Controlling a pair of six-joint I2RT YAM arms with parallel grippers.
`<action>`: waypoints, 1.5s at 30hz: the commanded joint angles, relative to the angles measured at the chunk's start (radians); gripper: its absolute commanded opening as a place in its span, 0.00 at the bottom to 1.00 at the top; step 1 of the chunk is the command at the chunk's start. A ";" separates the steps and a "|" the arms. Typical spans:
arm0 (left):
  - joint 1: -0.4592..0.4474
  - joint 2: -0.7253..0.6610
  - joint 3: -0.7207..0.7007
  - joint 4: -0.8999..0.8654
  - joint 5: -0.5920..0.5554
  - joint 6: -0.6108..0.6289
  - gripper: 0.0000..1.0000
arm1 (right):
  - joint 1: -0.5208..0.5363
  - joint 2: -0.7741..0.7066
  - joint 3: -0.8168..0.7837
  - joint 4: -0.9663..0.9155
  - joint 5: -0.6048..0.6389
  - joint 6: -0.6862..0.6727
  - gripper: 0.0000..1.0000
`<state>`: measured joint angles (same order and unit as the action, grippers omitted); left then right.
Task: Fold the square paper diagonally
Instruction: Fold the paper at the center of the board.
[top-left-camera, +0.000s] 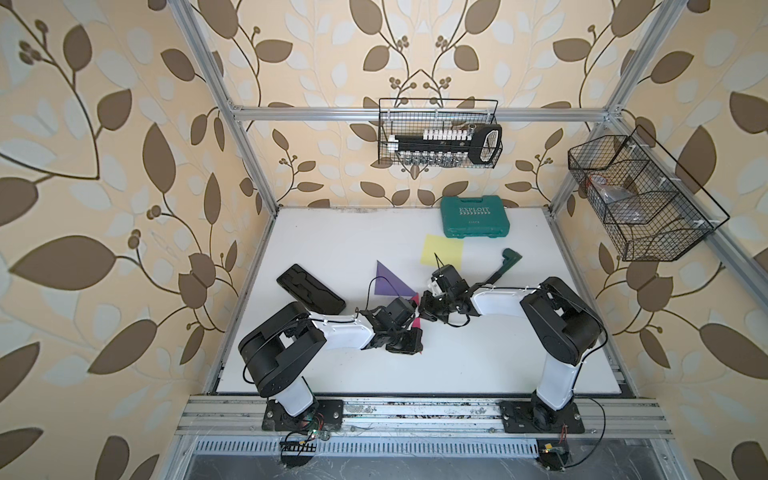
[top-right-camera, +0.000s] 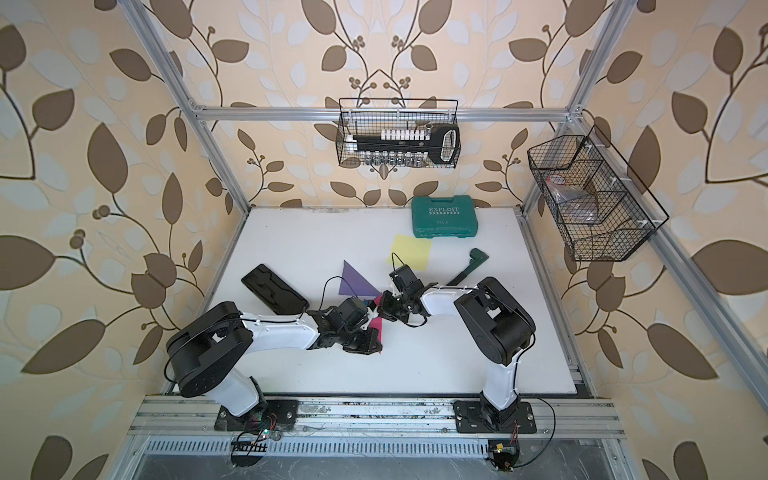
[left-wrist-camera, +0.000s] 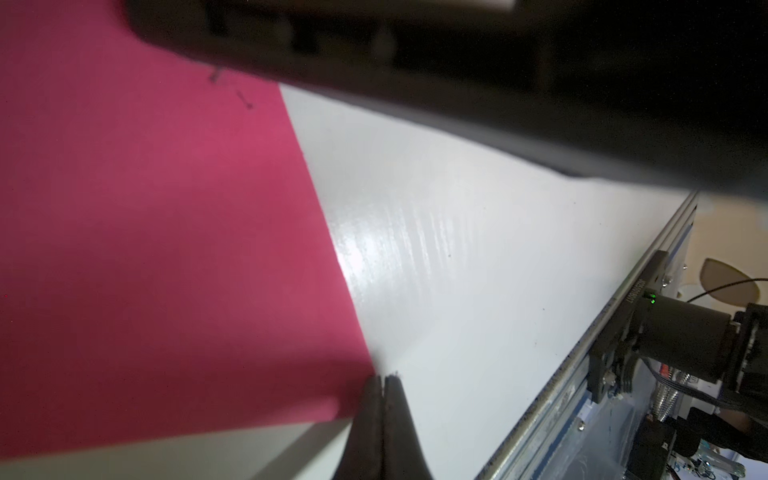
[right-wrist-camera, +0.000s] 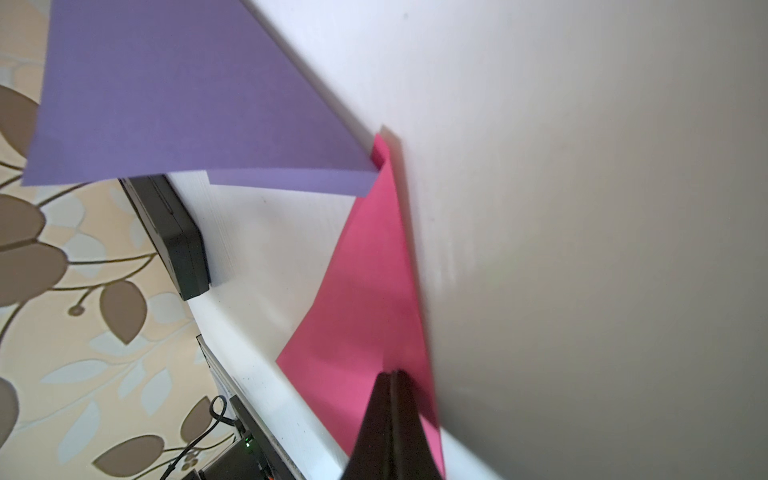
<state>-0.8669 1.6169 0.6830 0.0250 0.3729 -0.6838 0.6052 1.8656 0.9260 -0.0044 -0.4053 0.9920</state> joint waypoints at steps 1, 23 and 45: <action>-0.029 0.039 -0.010 -0.125 -0.009 -0.002 0.00 | -0.029 0.086 -0.073 -0.143 0.195 0.010 0.00; -0.049 -0.086 -0.049 -0.184 -0.003 -0.023 0.00 | -0.044 0.091 -0.074 -0.131 0.191 0.014 0.00; 0.240 -0.350 0.067 -0.460 -0.030 0.069 0.31 | -0.098 -0.300 0.040 -0.295 0.029 -0.310 0.34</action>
<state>-0.6594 1.3071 0.7094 -0.3714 0.3363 -0.6571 0.5205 1.5864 0.9451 -0.1806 -0.3908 0.7582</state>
